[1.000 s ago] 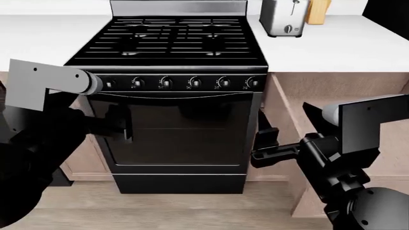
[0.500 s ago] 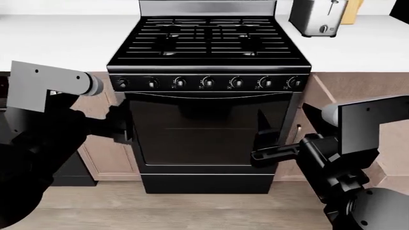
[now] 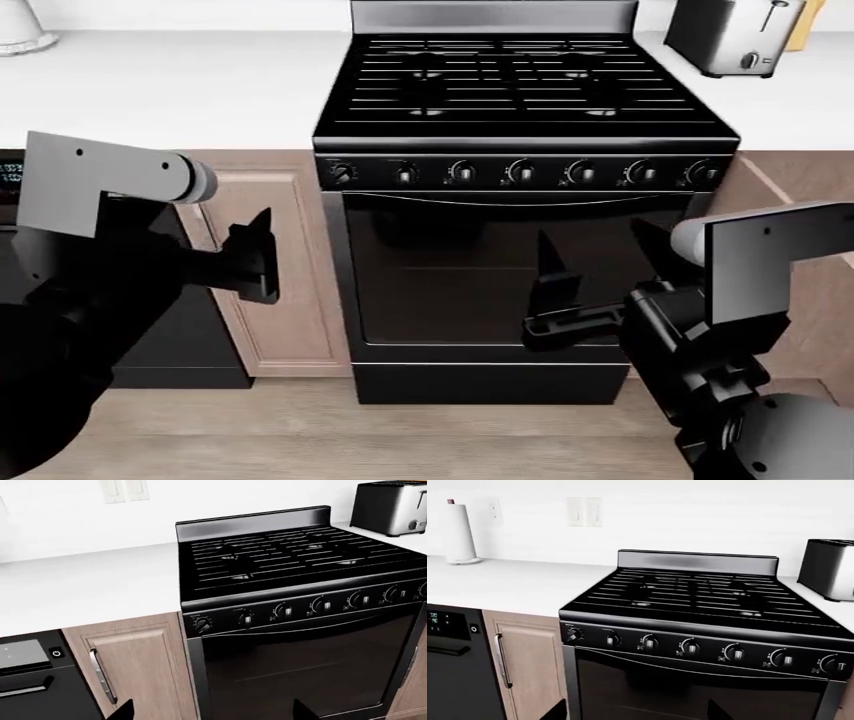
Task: Pick and place the shaker into the drawer. Then close the cabinet.
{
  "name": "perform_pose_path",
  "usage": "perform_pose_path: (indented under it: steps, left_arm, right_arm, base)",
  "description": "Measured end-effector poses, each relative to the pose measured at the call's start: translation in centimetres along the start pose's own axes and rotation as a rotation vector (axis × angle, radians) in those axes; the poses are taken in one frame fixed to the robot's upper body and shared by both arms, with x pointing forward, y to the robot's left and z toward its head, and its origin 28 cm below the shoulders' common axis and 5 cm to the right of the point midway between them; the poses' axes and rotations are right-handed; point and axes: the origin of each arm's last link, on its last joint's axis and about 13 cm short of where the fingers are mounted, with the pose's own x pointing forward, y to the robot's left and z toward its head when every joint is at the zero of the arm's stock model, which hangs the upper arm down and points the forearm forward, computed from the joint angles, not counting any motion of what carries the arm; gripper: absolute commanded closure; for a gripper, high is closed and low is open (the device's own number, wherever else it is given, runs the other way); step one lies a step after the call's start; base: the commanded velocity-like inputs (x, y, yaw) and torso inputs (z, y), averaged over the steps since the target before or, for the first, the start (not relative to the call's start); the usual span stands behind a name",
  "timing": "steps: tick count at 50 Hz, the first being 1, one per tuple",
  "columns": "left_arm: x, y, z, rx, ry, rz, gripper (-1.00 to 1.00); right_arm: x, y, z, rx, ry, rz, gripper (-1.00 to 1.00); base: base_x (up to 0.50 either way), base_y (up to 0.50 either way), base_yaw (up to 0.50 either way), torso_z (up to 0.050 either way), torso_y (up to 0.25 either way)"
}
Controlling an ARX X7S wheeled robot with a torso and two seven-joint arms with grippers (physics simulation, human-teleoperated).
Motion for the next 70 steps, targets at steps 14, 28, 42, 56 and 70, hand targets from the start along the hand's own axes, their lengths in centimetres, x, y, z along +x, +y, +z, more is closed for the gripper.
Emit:
perform_pose_path:
  steps: [14,28,42,56,70]
  left_arm:
    - [-0.03,-0.03,-0.07,-0.001,0.003,-0.001,-1.0]
    - [0.03,-0.01,-0.2,-0.002,0.004,-0.001,-1.0]
    - [-0.01,-0.06,-0.08,-0.002,0.003,-0.003,-1.0]
    - [-0.02,-0.06,-0.1,-0.002,0.004,-0.003,-1.0]
    - [0.06,-0.04,-0.23,-0.002,0.006,-0.003,-1.0]
  right_arm:
    - [-0.03,0.01,-0.1,0.003,0.002,0.0,-1.0]
    - [-0.02,0.01,-0.18,0.005,0.002,0.0,-1.0]
    - [0.0,0.02,-0.23,0.009,0.003,0.001,-1.0]
    - [0.02,0.03,-0.36,0.012,0.004,0.002,-1.0]
    - [0.03,0.04,-0.47,0.014,0.006,0.003,-1.0]
  base:
    - [0.0,0.5,0.0,0.0,0.0]
    - [0.0,0.5,0.0,0.0,0.0]
    - [0.0,0.5,0.0,0.0,0.0]
    - [0.0,0.5,0.0,0.0,0.0]
    - [0.0,0.5,0.0,0.0,0.0]
